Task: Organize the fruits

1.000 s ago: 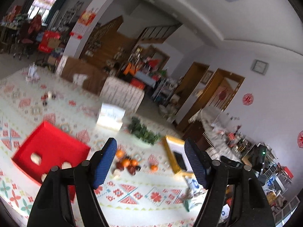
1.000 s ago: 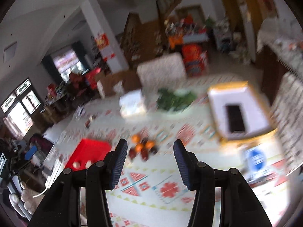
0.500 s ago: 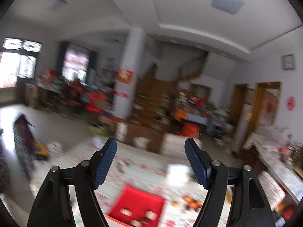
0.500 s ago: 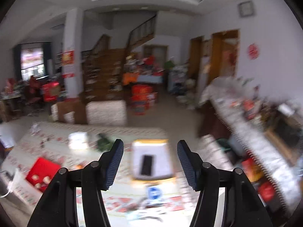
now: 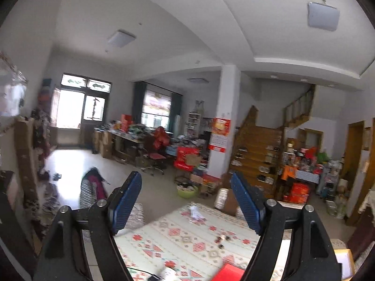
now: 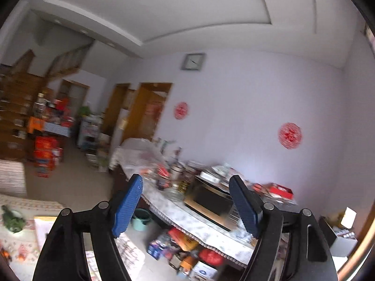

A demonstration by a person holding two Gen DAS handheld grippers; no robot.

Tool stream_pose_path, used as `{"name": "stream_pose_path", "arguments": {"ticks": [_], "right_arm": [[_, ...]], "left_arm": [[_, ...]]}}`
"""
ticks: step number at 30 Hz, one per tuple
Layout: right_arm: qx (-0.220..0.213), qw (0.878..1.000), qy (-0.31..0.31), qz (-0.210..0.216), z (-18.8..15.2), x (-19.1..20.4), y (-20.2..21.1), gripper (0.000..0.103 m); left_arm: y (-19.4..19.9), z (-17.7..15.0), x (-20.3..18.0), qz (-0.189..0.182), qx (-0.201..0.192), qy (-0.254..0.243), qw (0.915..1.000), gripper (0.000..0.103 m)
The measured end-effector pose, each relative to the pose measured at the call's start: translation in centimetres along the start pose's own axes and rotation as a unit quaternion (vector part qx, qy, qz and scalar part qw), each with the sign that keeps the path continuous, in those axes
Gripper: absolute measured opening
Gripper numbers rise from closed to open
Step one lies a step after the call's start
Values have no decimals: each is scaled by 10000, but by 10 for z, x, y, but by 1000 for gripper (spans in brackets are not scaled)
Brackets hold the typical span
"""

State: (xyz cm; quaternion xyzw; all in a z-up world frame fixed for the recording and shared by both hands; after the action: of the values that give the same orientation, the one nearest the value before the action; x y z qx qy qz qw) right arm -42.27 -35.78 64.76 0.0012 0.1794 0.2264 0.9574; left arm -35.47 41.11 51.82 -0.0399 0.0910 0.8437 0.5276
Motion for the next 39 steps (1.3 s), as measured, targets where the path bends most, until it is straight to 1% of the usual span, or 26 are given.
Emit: {"name": "stream_pose_path", "arguments": {"ticks": [1,4,6,7,8,9,10,12,13,14,15,16,18,19,20,21,22,23,24,26,28,31,33,35,37,39], "right_arm": [[39,10000,-22,14,-2,3,-6,81],[130,9992,184,343,-19,37,-21,83],[159,9964,570,611,-42,84,-32,86],[157,9945,701,764,-53,94,-36,86],[182,9899,891,1090,-74,123,-40,87],[217,9866,958,1301,-87,138,-39,87],[287,9811,1022,1620,-108,157,-37,87],[526,9610,1119,2472,-152,214,-37,87],[674,9467,1105,2949,-178,244,-34,87],[778,9369,1071,3235,-193,262,-36,87],[1040,9119,990,3846,-223,296,-33,87],[1189,8971,929,4153,-241,313,-34,87],[1556,8521,732,4943,-289,363,-30,87],[1724,8314,725,5232,-313,393,-27,86],[1807,8225,744,5341,-328,411,-24,86],[1954,8075,770,5513,-346,436,-22,86],[2101,7954,766,5634,-361,454,-24,84],[2275,7847,764,5716,-374,474,-27,80],[2375,7802,777,5735,-380,485,-33,74],[2610,7696,806,5771,-391,510,-41,68],[2730,7619,767,5823,-404,525,-53,68],[2809,7529,815,5896,-406,551,-74,68],[2828,7514,855,5900,-411,566,-77,68],[2838,7478,909,5933,-408,578,-77,68],[2770,7537,1004,5874,-409,587,-75,68],[2776,7561,1098,5824,-415,601,-74,68]], "left_arm": [[0,-11,-6,-219,59,14,9997,82],[-17,-55,-32,-892,371,47,9953,84],[-28,-89,-55,-1278,601,1,9900,84],[-36,-112,-72,-1540,734,-40,9853,85],[-42,-139,-90,-1812,925,-103,9790,86],[-50,-169,-111,-2080,1184,-172,9708,86],[-57,-188,-123,-2250,1348,-185,9648,86],[-77,-252,-166,-2746,1936,-214,9416,86],[-88,-281,-186,-2931,2190,-243,9303,86],[-99,-310,-202,-3085,2448,-237,9189,86],[-110,-336,-218,-3186,2682,-199,9089,86],[-119,-354,-229,-3235,2834,-173,9026,86],[-140,-408,-259,-3222,3263,-214,8884,86],[-153,-439,-277,-3224,3526,-292,8780,82],[-163,-456,-286,-3275,3661,-348,8704,76],[-172,-468,-294,-3298,3741,-420,8657,61],[-181,-487,-306,-3303,3875,-620,8584,52],[-181,-497,-313,-3294,3946,-735,8546,50],[-184,-508,-318,-3288,3996,-816,8518,49],[-200,-520,-323,-3253,4045,-958,8493,49],[-210,-518,-329,-3230,4084,-1044,8473,49],[-216,-522,-335,-3213,4111,-1201,8446,49],[-218,-526,-340,-3197,4219,-1323,8380,49],[-215,-534,-345,-3224,4259,-1328,8349,50],[-210,-541,-350,-3223,4242,-1421,8342,50],[-208,-547,-356,-3222,4258,-1558,8310,50]]}}
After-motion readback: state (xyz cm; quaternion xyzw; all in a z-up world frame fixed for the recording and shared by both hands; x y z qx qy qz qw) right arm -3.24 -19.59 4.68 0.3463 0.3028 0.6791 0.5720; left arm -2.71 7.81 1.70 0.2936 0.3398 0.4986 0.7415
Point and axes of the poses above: each gripper's, at about its wrist camera, not at the fingertips, and y roughly against the way its jaws point, x to its left, z to its top, the point moved 1 cm from there along -y, roughly the way its jaws point, and after that the axes turned 2 degrees about x, right-handed, at the moved point
